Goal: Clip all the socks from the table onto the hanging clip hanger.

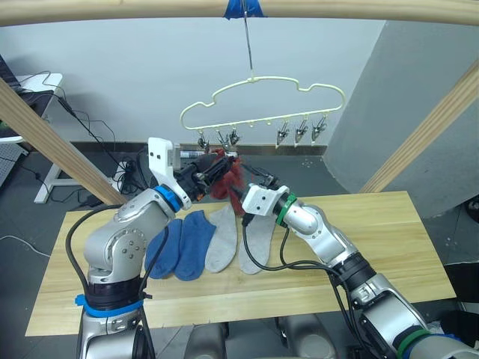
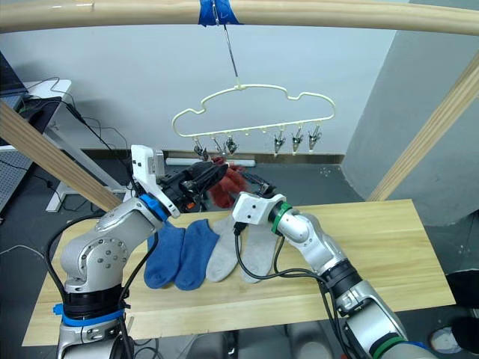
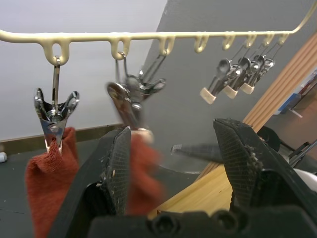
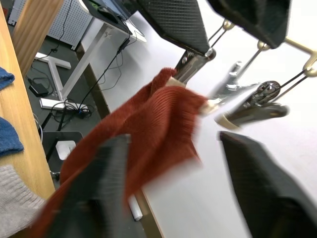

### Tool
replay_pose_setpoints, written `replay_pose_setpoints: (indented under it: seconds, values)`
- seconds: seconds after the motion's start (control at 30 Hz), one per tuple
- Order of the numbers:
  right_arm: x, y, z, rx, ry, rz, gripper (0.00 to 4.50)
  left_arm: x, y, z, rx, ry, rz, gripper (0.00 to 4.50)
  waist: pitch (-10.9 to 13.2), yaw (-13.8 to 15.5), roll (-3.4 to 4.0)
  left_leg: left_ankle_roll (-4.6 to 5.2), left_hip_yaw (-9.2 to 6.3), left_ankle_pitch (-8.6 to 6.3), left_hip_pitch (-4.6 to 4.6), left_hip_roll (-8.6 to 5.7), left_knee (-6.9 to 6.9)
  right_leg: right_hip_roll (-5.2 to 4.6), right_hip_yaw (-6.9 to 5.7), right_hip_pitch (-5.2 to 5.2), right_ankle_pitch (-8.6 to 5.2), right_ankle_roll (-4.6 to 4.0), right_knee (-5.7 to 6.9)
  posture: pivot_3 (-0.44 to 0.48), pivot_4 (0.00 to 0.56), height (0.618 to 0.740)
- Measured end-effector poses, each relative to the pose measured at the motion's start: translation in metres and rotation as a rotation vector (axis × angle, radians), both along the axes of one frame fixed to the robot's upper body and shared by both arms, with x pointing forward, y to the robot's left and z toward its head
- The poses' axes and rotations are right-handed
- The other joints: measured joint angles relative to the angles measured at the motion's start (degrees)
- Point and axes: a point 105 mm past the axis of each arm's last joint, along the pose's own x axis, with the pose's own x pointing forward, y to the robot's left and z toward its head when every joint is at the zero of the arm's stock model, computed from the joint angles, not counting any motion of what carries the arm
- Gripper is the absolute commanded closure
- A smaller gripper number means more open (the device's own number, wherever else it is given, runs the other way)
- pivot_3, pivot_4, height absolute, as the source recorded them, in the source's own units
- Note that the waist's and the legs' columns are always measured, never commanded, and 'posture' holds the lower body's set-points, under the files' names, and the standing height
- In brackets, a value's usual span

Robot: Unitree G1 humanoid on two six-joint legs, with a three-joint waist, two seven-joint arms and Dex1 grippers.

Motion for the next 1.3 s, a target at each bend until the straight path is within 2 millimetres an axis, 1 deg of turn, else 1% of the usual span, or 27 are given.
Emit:
replay_pose_setpoints:
  seconds: [0.13,0.27,0.33,0.43,0.5,0.57,0.63,0.67,0.73,0.83,0.97,1.03,1.1,1.2,1.27,1.3]
  values:
    - [-0.004,-0.003,-0.006,-0.013,0.028,-0.001,1.21,-0.001,0.003,-0.003,0.01,-0.003,0.01,1.56,0.0,0.0,0.0,-0.01,0.04,0.02,0.05,-0.01,0.01,0.01,0.06,0.0,0.0,0.0,0.09,-0.173,0.235,0.74]
    - [-0.017,-0.01,-0.018,-0.021,0.1,0.017,1.21,-0.007,0.001,-0.008,0.072,-0.028,0.007,1.56,0.0,0.01,0.0,-0.01,0.05,0.02,0.05,0.0,-0.01,0.01,0.08,0.0,0.0,0.0,0.08,-0.172,0.235,0.74]
    - [-0.027,-0.017,-0.024,-0.024,0.154,0.03,1.21,-0.01,-0.001,-0.012,0.119,-0.063,0.012,1.56,0.0,0.08,0.0,-0.01,0.05,0.02,0.06,-0.01,-0.03,0.0,0.09,0.03,0.0,0.0,0.04,-0.171,0.236,0.74]
    - [-0.04,-0.03,-0.032,-0.044,0.229,0.043,1.21,-0.014,-0.005,-0.02,0.167,-0.096,0.03,1.56,0.0,0.16,0.0,0.0,0.06,0.01,0.06,-0.02,-0.02,0.0,0.11,0.03,0.0,0.0,0.02,-0.169,0.238,0.74]
    - [-0.053,-0.044,-0.034,-0.048,0.298,0.054,1.21,-0.016,-0.008,-0.022,0.186,-0.138,0.056,1.56,0.0,0.31,0.0,0.0,0.04,0.01,0.06,-0.01,-0.03,0.0,0.1,0.06,0.0,0.0,0.01,-0.168,0.237,0.74]
    - [-0.064,-0.062,-0.036,-0.043,0.376,0.047,1.21,-0.016,-0.008,-0.025,0.197,-0.166,0.11,1.56,0.0,0.7,0.0,0.0,0.04,0.01,0.06,-0.02,-0.02,0.0,0.1,0.08,0.0,0.0,-0.01,-0.168,0.237,0.74]
    - [-0.069,-0.076,-0.03,-0.013,0.44,0.033,1.21,-0.017,-0.008,-0.026,0.213,-0.196,0.142,1.56,0.0,0.76,0.0,0.02,0.08,0.02,0.1,-0.02,-0.03,0.01,0.15,0.08,0.01,-0.01,0.01,-0.168,0.237,0.74]
    - [-0.073,-0.083,-0.024,0.014,0.472,0.036,1.21,-0.017,-0.01,-0.025,0.228,-0.225,0.156,1.56,0.0,0.79,0.0,0.03,0.07,0.02,0.11,-0.01,-0.03,0.03,0.15,0.09,0.02,-0.03,0.02,-0.182,0.239,0.74]
    - [-0.079,-0.093,-0.004,0.054,0.498,0.057,1.21,-0.019,-0.013,-0.025,0.24,-0.265,0.179,1.56,0.0,0.86,0.0,0.05,0.08,0.04,0.13,-0.01,-0.02,0.06,0.15,0.12,0.02,-0.03,0.02,-0.193,0.241,0.74]
    - [-0.082,-0.099,0.021,0.113,0.51,0.072,1.21,-0.019,-0.017,-0.022,0.251,-0.317,0.207,1.56,0.0,0.89,0.0,0.1,0.07,0.07,0.14,-0.02,-0.01,0.08,0.14,0.14,0.02,-0.04,0.02,-0.203,0.241,0.74]
    - [-0.079,-0.113,0.05,0.167,0.527,0.07,1.21,-0.011,-0.016,-0.017,0.257,-0.362,0.261,1.56,0.0,1.04,0.0,0.14,0.12,0.09,0.12,-0.08,0.0,0.07,0.15,0.15,0.05,0.0,-0.04,-0.207,0.242,0.74]
    - [-0.078,-0.12,0.059,0.182,0.524,0.062,1.21,-0.006,-0.016,-0.017,0.259,-0.376,0.285,1.56,-0.01,1.17,-0.01,0.14,0.19,0.09,0.1,-0.09,-0.02,0.08,0.13,0.18,0.05,0.0,-0.14,-0.213,0.242,0.74]
    - [-0.077,-0.125,0.061,0.188,0.535,0.053,1.21,-0.002,-0.017,-0.016,0.255,-0.384,0.302,1.56,0.0,1.24,-0.01,0.15,0.25,0.09,0.09,-0.08,-0.09,0.06,0.13,0.17,0.05,0.0,-0.21,-0.218,0.242,0.74]
    - [-0.076,-0.129,0.061,0.174,0.543,0.04,1.15,0.002,-0.02,-0.014,0.235,-0.391,0.317,2.17,0.0,1.27,-0.01,0.16,0.31,0.08,0.05,-0.07,-0.13,0.05,0.14,0.15,0.05,0.0,-0.3,-0.226,0.246,0.74]
    - [-0.075,-0.131,0.061,0.179,0.55,0.037,1.15,0.005,-0.023,-0.014,0.23,-0.391,0.321,2.71,0.0,1.27,-0.01,0.16,0.33,0.08,0.04,-0.07,-0.14,0.05,0.13,0.15,0.05,0.0,-0.35,-0.226,0.246,0.74]
    - [-0.075,-0.131,0.061,0.179,0.554,0.038,1.15,0.006,-0.024,-0.015,0.229,-0.39,0.322,2.71,0.0,1.26,-0.01,0.16,0.35,0.08,0.04,-0.06,-0.14,0.05,0.14,0.16,0.05,0.01,-0.36,-0.226,0.246,0.74]
